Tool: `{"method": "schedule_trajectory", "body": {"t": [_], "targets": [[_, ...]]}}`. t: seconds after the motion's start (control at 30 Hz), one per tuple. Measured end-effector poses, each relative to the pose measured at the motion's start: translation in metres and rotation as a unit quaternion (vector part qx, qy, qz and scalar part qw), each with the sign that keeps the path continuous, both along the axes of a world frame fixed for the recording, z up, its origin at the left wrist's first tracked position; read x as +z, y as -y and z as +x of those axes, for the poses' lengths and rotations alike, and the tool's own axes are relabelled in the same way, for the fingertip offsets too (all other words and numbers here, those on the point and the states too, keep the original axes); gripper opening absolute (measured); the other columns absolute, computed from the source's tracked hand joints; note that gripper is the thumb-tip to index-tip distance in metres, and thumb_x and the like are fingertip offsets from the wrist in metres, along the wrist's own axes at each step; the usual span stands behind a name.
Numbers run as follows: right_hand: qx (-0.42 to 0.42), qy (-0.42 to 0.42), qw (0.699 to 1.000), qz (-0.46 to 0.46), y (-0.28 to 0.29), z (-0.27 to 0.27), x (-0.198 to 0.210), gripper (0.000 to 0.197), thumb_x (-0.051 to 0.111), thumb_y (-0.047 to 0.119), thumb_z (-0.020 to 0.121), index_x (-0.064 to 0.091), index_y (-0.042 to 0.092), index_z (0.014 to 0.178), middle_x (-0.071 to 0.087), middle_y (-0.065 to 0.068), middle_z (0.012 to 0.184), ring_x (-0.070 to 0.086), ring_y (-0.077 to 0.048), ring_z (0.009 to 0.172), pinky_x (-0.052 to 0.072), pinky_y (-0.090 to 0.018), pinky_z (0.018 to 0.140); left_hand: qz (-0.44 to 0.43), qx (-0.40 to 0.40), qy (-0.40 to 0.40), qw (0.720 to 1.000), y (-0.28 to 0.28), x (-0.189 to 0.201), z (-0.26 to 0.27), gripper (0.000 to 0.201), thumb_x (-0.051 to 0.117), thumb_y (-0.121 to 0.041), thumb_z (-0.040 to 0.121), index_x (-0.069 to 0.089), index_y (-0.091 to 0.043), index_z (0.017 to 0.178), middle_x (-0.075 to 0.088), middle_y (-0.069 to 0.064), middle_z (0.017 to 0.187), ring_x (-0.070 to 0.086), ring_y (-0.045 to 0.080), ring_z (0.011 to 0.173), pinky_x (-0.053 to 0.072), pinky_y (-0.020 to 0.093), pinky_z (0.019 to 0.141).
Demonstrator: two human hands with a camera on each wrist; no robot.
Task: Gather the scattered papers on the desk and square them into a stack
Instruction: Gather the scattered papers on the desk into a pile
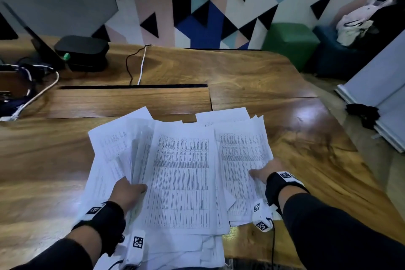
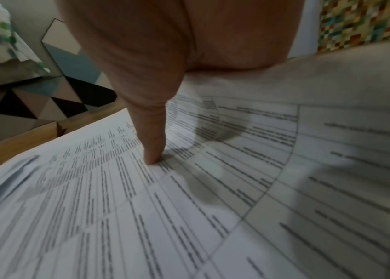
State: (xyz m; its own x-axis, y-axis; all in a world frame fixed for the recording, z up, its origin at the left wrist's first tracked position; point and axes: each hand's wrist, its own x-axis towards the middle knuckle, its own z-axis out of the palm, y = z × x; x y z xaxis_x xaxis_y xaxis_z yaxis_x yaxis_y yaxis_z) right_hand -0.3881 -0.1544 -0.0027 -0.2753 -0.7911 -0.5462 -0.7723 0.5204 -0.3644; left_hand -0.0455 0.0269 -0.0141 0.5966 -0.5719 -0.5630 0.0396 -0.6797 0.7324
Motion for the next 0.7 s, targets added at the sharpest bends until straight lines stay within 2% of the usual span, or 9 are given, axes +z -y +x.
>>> {"method": "schedule_trajectory", "body": {"t": [0.13,0.23,0.27,0.37,0.43,0.53,0.6,0.63,0.7], "targets": [[-0.029,0.061,0.997,-0.023,0.003,0.000,-0.002,0.029,0.069,0.014,0.080,0.063,-0.004,0.101,0.062,-0.010,0.077,0.061,-0.031,0.075,0.056,-0.039,0.075,-0.001,-0.006,-0.007,1.000,0.000,0.001,0.001,0.009,0.063,0.002,0.082,0.062,-0.003,0.075,0.069,0.024,0.083,0.066,0.034,0.072,0.053,0.038,0.067],[-0.062,0.152,0.978,-0.127,0.003,0.003,0.018,0.012,0.059,0.008,0.084,0.063,0.003,0.094,0.060,-0.006,0.072,0.059,-0.028,0.069,0.048,-0.032,0.066,0.000,-0.007,-0.003,1.000,0.000,0.001,0.002,0.003,0.064,0.000,0.080,0.064,0.001,0.082,0.071,0.024,0.086,0.069,0.039,0.078,0.057,0.042,0.069],[-0.062,0.178,0.966,-0.177,0.002,0.006,0.031,0.012,0.058,0.008,0.083,0.063,0.006,0.094,0.061,-0.005,0.072,0.060,-0.028,0.070,0.047,-0.031,0.065,0.004,-0.005,-0.003,1.000,0.001,0.000,0.002,0.011,0.065,-0.002,0.079,0.065,0.003,0.088,0.072,0.024,0.089,0.070,0.040,0.081,0.058,0.045,0.070],[-0.063,0.272,0.909,-0.309,-0.001,0.019,0.074,0.015,0.063,0.008,0.082,0.065,0.012,0.096,0.066,0.001,0.077,0.063,-0.021,0.068,0.051,-0.023,0.057,0.008,-0.008,-0.012,1.000,0.000,0.002,0.002,0.017,0.065,-0.002,0.080,0.066,0.005,0.096,0.072,0.022,0.088,0.070,0.038,0.080,0.058,0.041,0.067],[-0.093,0.363,0.862,-0.341,-0.005,0.032,0.097,0.019,0.067,0.005,0.081,0.066,0.011,0.099,0.070,0.003,0.084,0.067,-0.017,0.073,0.056,-0.022,0.062,0.001,-0.003,-0.023,1.000,0.000,0.003,0.001,0.016,0.064,-0.001,0.082,0.066,0.004,0.097,0.072,0.019,0.085,0.069,0.034,0.076,0.055,0.032,0.060],[-0.152,0.503,0.801,-0.286,-0.011,0.049,0.107,0.035,0.073,0.007,0.079,0.064,0.001,0.113,0.074,-0.011,0.103,0.072,-0.028,0.091,0.058,-0.041,0.082,0.000,0.001,-0.043,0.999,0.000,0.002,0.004,0.022,0.065,-0.003,0.081,0.066,0.003,0.102,0.072,0.020,0.089,0.069,0.035,0.079,0.056,0.034,0.063],[-0.159,0.534,0.802,-0.215,-0.020,0.058,0.092,0.036,0.072,0.005,0.080,0.064,0.000,0.115,0.073,-0.014,0.107,0.071,-0.032,0.095,0.057,-0.047,0.085,-0.002,0.001,-0.061,0.998,0.000,-0.001,0.008,0.032,0.067,-0.006,0.075,0.066,0.005,0.105,0.073,0.024,0.092,0.070,0.041,0.082,0.060,0.047,0.074],[-0.151,0.520,0.822,-0.178,-0.028,0.064,0.080,0.031,0.071,0.004,0.081,0.066,0.000,0.111,0.074,-0.015,0.105,0.071,-0.033,0.094,0.057,-0.048,0.085,-0.002,0.001,-0.069,0.998,-0.001,-0.003,0.010,0.038,0.068,-0.009,0.071,0.066,0.006,0.105,0.072,0.028,0.093,0.070,0.044,0.084,0.059,0.052,0.078],[-0.128,0.452,0.876,-0.107,-0.047,0.074,0.048,0.023,0.073,0.004,0.077,0.070,0.002,0.100,0.075,-0.017,0.097,0.072,-0.035,0.089,0.056,-0.053,0.086,0.008,-0.002,-0.086,0.996,-0.002,-0.009,0.013,0.051,0.069,-0.016,0.061,0.063,0.006,0.107,0.069,0.034,0.099,0.070,0.045,0.087,0.056,0.052,0.078]]}}
